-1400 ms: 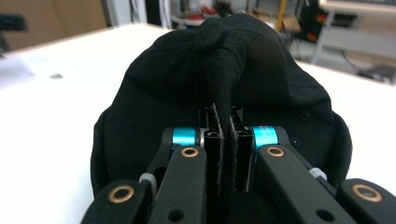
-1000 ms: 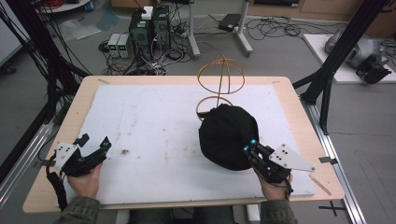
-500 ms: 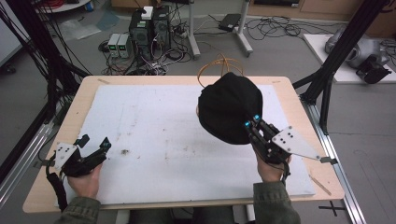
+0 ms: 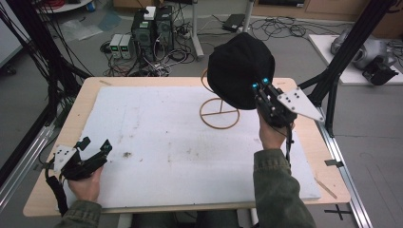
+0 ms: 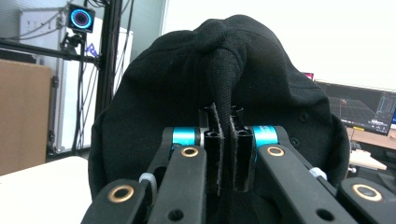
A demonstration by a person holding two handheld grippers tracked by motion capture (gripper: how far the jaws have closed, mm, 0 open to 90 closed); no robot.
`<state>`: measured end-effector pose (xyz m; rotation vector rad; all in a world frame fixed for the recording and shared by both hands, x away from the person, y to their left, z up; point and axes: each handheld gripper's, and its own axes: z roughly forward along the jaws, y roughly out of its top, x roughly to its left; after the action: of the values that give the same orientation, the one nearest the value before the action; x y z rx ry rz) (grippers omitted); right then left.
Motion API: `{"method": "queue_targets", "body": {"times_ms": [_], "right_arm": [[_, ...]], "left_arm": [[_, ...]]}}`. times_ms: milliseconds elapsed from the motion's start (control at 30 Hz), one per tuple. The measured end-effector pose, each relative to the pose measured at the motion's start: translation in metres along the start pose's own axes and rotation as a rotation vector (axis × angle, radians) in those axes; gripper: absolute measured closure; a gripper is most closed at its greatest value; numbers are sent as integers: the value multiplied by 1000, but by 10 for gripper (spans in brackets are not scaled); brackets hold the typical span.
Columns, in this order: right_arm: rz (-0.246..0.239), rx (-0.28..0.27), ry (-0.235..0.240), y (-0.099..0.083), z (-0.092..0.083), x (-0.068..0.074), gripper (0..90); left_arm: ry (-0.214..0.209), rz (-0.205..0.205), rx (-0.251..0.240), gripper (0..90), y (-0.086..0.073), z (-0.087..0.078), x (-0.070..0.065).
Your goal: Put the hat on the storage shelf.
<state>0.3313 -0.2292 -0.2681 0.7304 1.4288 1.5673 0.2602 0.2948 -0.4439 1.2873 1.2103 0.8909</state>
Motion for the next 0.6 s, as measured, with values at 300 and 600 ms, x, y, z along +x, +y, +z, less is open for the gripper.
{"method": "queue_targets", "body": {"times_ms": [300, 600], "right_arm": [[7, 32, -26, 3, 32, -14, 874], [65, 51, -15, 4, 62, -26, 873]], "left_arm": [[-22, -41, 7, 223, -1, 0, 1], [-21, -47, 4, 223, -1, -2, 0]]}}
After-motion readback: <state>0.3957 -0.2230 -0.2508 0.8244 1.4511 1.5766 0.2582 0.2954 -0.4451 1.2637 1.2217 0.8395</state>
